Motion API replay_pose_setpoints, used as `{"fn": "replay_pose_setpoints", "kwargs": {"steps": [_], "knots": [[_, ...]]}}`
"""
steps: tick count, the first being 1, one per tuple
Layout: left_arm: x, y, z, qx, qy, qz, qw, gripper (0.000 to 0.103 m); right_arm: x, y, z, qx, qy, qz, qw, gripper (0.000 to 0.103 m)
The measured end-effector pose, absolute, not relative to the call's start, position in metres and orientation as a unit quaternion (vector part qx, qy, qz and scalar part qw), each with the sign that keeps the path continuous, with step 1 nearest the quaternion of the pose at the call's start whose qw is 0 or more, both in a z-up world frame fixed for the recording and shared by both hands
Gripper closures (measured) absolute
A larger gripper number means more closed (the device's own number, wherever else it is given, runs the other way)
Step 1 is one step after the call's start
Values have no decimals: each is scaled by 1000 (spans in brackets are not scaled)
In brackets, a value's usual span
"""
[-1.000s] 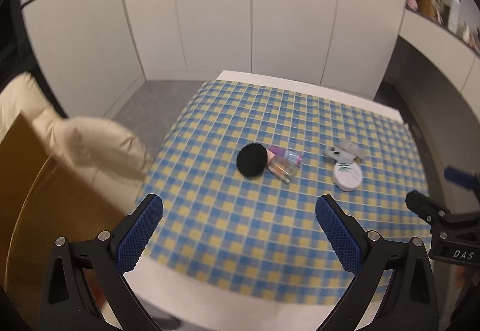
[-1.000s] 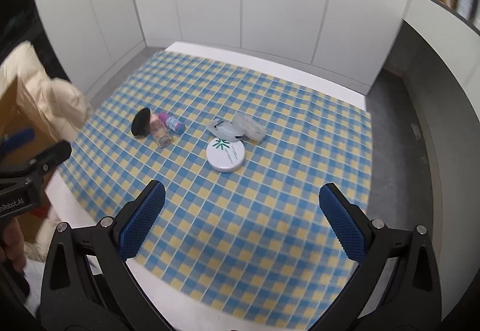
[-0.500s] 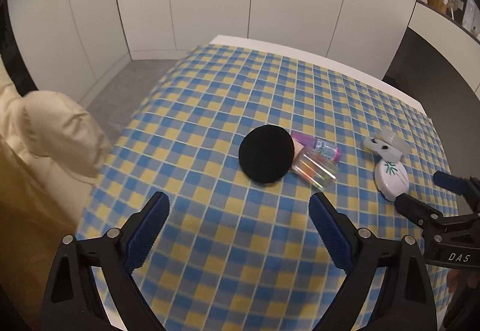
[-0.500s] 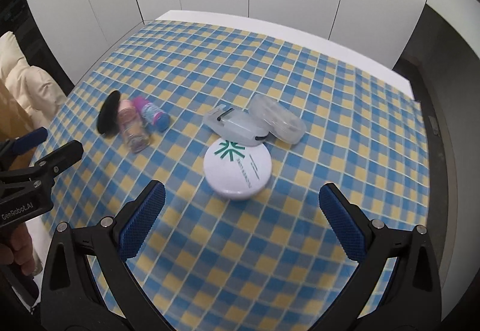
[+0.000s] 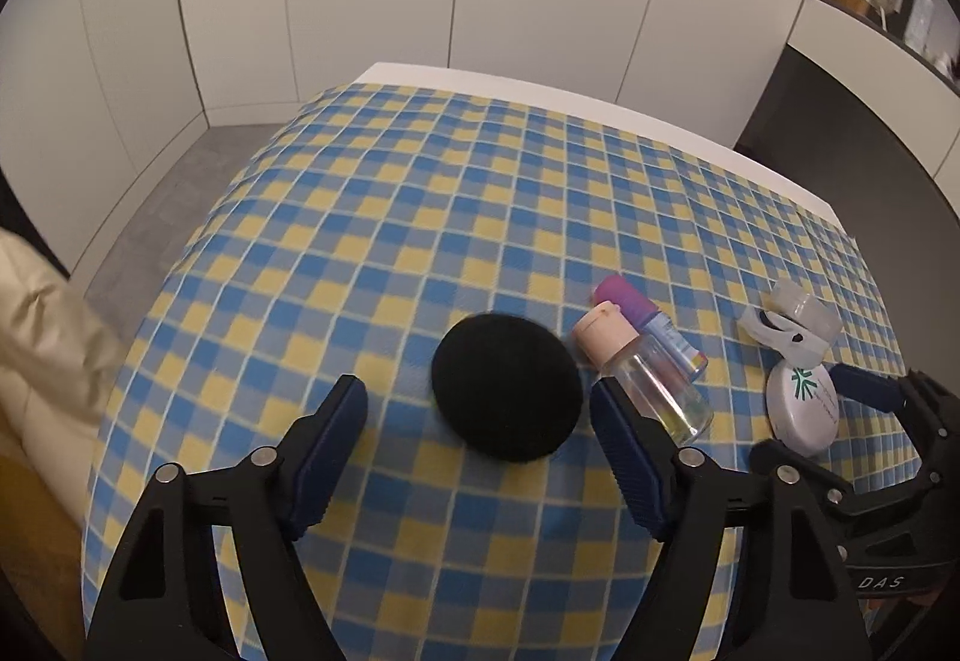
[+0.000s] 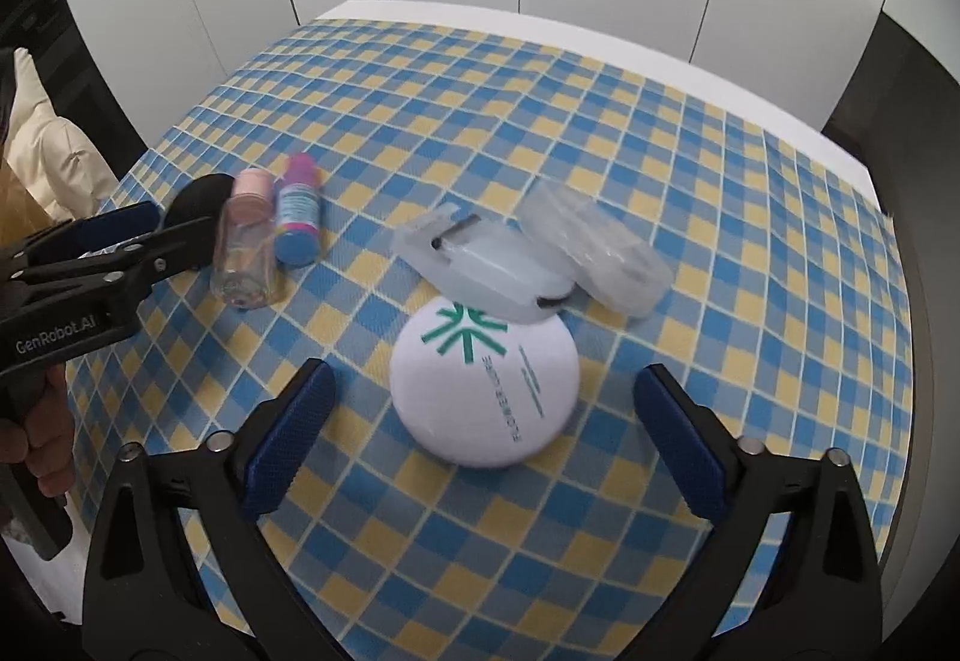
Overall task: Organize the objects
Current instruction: 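Grasp the black puff with the left tool while the right tool grasps the white round compact, then lift the black puff with the left tool while the right tool lifts the white compact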
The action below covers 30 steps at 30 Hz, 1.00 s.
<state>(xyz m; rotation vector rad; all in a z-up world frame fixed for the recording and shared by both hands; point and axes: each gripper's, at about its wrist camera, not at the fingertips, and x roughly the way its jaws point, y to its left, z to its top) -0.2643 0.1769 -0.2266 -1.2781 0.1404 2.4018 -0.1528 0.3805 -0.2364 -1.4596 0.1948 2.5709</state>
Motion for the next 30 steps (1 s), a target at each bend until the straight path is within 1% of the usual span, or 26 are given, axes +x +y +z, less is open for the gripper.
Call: {"fn": "replay_pose_setpoints", "kwargs": {"steps": [1,2,4,5,10,18,24,30], "knots": [[-265,180,-226,-456,56,863,210,45,-154,380,-236,-487,61,867,90,14],[-265,184,-226,-455,62,862,214,50,-154,378,-235,-484,55,869,90,18],[-263,186,-226,-457,68,859,220,54,-155,376,-232,-479,47,872,89,39],[-261,188,-226,-459,70,857,223,55,-155,375,-230,-479,44,873,88,43],[-250,195,-222,-458,101,857,216,56,-153,373,-227,-486,46,868,89,43],[-231,185,-202,-452,100,863,203,56,-137,374,-215,-486,48,868,89,43],[-219,180,-179,-453,95,866,192,56,-118,374,-190,-482,59,870,88,43],[-201,175,-144,-444,87,871,190,56,-105,369,-156,-473,64,874,88,43]]}}
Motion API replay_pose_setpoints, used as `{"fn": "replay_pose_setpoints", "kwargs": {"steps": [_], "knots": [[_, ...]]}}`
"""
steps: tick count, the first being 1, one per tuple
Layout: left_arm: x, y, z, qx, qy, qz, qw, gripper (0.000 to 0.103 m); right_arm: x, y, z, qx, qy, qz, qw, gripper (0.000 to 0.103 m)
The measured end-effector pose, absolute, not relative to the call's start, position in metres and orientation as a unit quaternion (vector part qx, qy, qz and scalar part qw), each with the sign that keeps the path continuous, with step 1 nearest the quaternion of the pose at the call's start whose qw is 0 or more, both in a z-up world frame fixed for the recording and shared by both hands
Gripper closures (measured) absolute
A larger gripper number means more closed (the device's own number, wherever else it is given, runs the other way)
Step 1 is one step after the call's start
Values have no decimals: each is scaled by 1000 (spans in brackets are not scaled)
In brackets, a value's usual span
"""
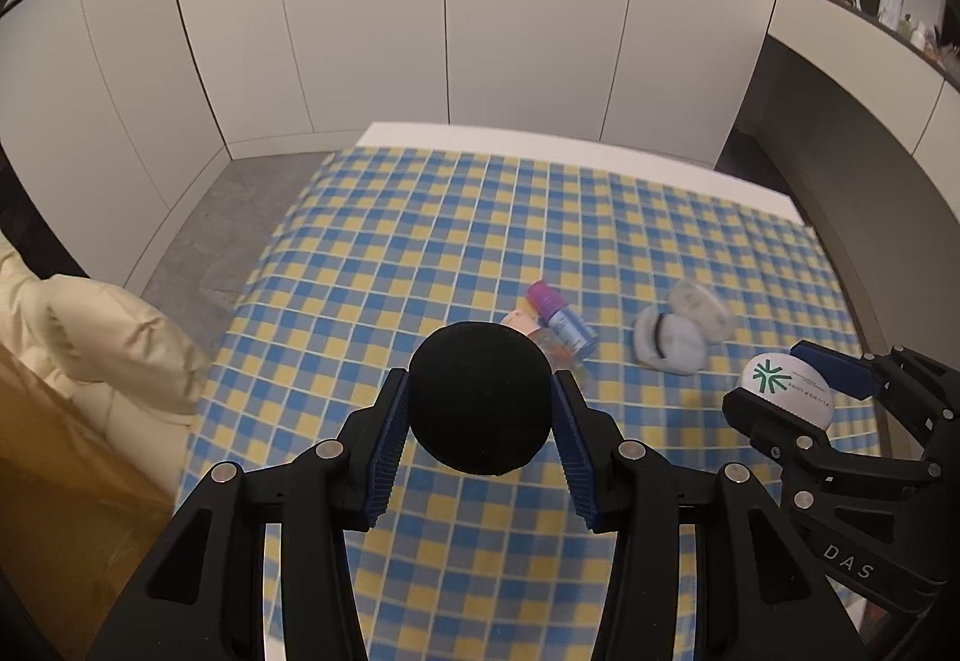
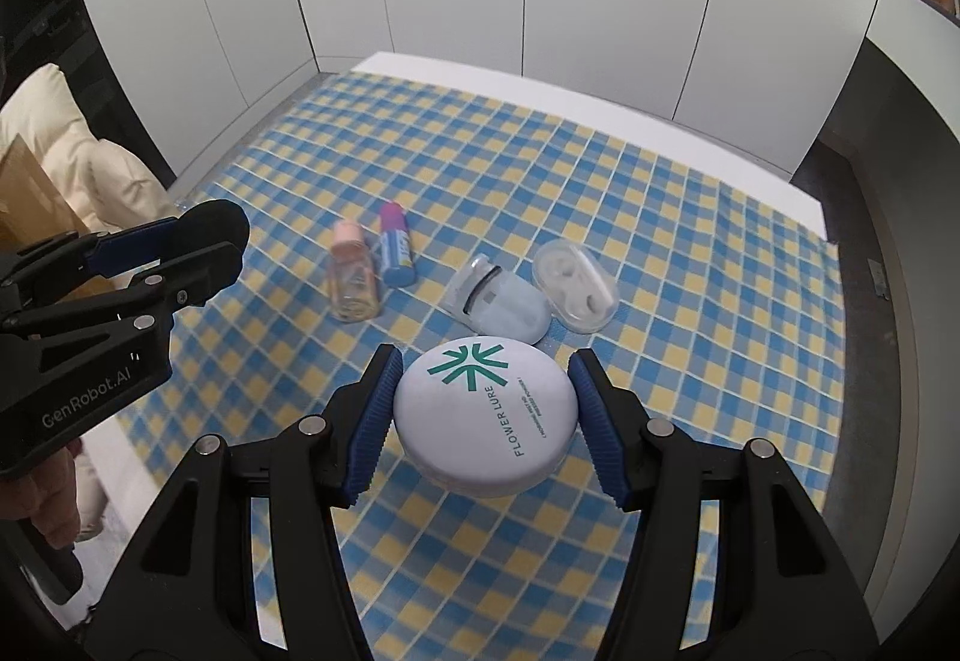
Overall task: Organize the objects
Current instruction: 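Lift the black puff with the left tool while the right tool lifts the white compact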
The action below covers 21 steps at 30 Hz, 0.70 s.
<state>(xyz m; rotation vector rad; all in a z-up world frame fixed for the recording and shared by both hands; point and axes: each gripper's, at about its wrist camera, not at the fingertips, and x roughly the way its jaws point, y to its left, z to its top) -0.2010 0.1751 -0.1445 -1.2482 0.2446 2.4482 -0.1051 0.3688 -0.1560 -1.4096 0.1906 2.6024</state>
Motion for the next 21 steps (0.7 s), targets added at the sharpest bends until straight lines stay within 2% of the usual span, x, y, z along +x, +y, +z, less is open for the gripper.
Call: {"fn": "replay_pose_setpoints", "kwargs": {"steps": [21], "knots": [[-112,165,-28,-412,67,887,199,56,-37,342,-56,-450,73,885,91,43]]}}
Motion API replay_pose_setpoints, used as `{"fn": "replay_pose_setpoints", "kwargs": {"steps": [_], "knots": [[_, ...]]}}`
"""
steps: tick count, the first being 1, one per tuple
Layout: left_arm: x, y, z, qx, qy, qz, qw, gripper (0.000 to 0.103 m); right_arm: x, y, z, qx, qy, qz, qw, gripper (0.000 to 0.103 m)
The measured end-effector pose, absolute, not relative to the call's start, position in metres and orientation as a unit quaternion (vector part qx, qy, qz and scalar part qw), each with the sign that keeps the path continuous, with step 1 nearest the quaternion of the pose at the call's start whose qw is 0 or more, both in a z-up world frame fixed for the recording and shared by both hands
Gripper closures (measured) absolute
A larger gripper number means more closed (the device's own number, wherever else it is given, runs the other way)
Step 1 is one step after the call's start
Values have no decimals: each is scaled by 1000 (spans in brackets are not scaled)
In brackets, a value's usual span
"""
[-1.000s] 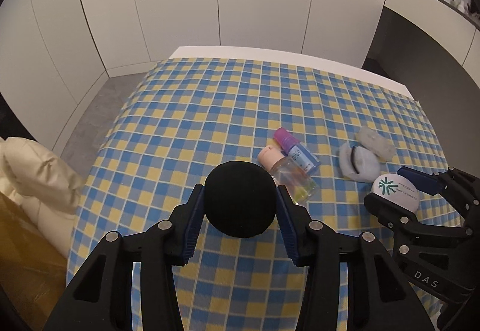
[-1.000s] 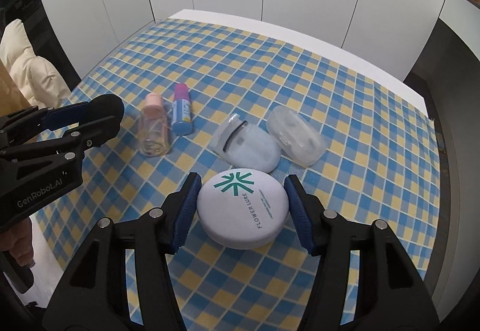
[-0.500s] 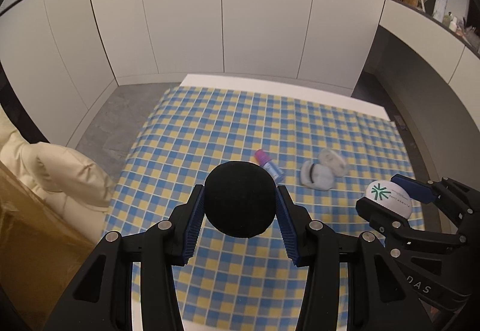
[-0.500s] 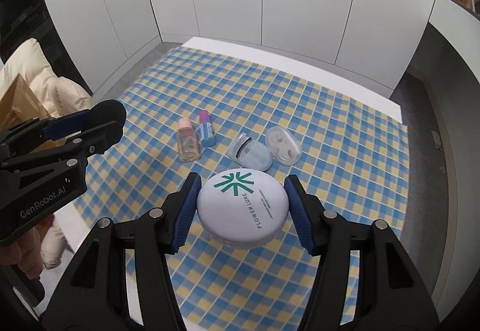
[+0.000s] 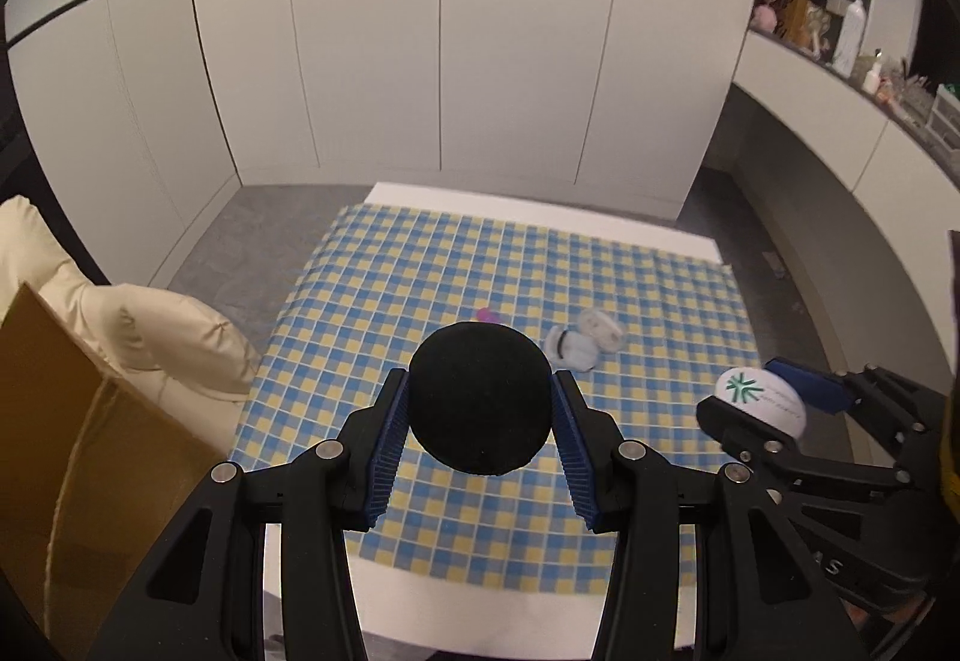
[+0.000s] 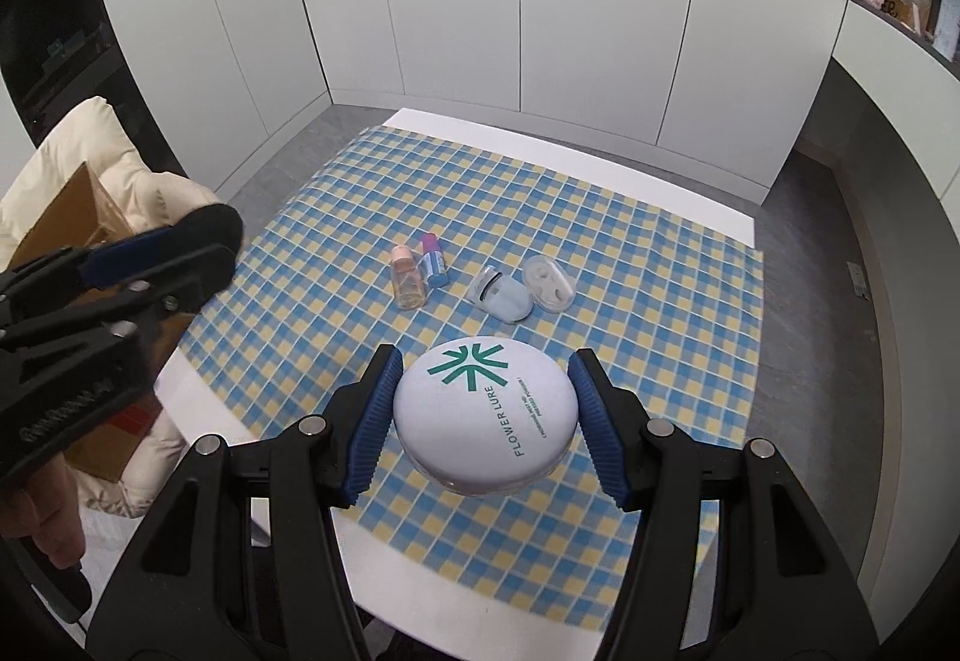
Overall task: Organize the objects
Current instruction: 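Lift the black puff with the left tool while the right tool lifts the white compact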
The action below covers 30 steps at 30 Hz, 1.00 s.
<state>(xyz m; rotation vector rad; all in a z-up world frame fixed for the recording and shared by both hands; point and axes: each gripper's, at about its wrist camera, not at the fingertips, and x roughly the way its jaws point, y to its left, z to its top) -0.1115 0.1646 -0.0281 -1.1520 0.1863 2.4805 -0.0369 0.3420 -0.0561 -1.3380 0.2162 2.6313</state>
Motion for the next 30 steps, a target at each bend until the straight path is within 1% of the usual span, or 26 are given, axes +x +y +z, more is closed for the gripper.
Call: {"fn": "replay_pose_setpoints", "kwargs": {"steps": [4,8,14,25,30], "knots": [[-90,161,-15,-404,68,890,199,56,-15,339,-41,-447,73,887,93,43],[-74,157,-10,-409,59,889,198,56,5,331,-29,-444,52,890,94,43],[-57,154,-3,-400,50,894,196,56,31,325,-13,-439,50,893,90,43],[-41,166,-1,-396,70,890,215,56,58,350,-11,-426,64,896,105,43],[-38,173,-3,-405,55,881,237,56,64,356,-8,-423,55,898,111,43]]}}
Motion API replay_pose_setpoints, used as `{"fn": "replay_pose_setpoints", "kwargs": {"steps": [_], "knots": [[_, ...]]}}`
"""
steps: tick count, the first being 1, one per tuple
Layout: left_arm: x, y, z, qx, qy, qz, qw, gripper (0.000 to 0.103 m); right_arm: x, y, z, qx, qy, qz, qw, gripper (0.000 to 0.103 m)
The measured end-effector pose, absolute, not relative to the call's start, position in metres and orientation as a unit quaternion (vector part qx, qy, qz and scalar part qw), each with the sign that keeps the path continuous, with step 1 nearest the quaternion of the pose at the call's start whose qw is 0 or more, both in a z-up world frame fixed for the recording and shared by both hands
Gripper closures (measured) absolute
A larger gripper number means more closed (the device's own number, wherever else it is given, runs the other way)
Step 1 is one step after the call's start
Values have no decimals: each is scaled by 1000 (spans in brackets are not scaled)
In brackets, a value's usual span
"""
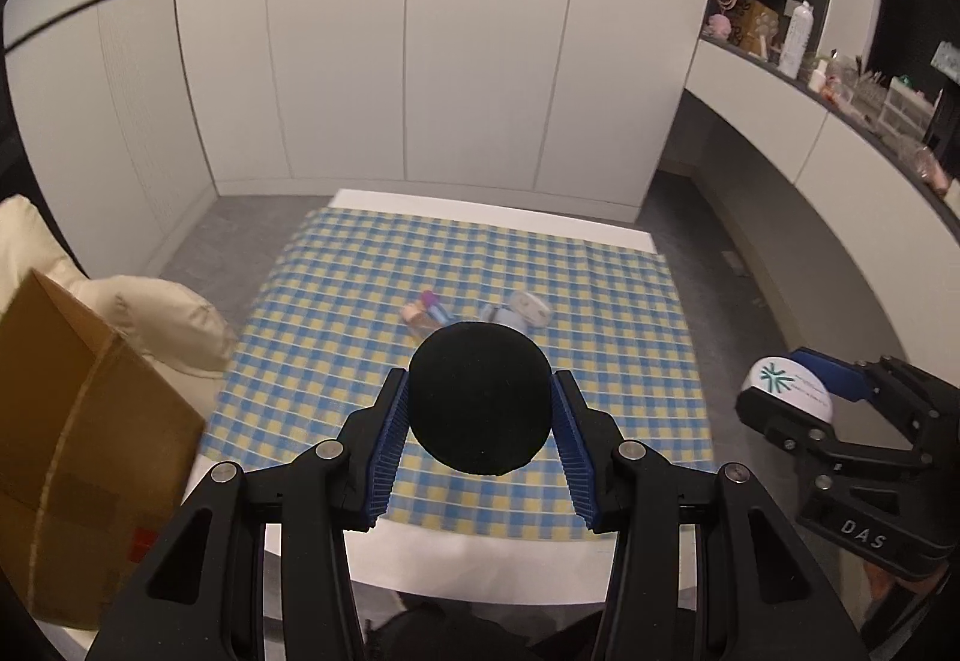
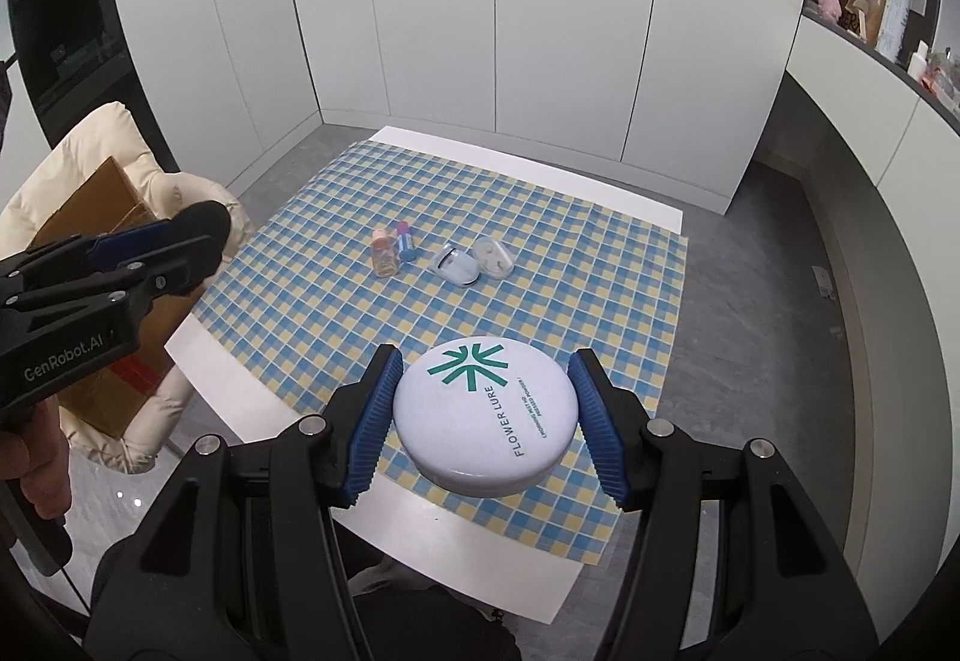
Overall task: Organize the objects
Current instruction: 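Lift the black puff with the left tool while the right tool lifts the white compact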
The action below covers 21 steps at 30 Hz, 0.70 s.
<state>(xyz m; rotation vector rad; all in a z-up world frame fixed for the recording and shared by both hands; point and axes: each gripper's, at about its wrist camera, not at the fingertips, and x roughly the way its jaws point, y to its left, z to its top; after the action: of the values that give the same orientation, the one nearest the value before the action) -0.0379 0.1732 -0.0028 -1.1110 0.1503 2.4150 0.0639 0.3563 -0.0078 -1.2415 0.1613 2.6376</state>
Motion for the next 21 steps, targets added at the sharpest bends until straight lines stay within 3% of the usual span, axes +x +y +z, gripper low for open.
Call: {"fn": "replay_pose_setpoints", "kwargs": {"steps": [21], "knots": [[-35,153,-7,-379,72,897,214,56,52,354,4,-397,88,909,93,43]]}}
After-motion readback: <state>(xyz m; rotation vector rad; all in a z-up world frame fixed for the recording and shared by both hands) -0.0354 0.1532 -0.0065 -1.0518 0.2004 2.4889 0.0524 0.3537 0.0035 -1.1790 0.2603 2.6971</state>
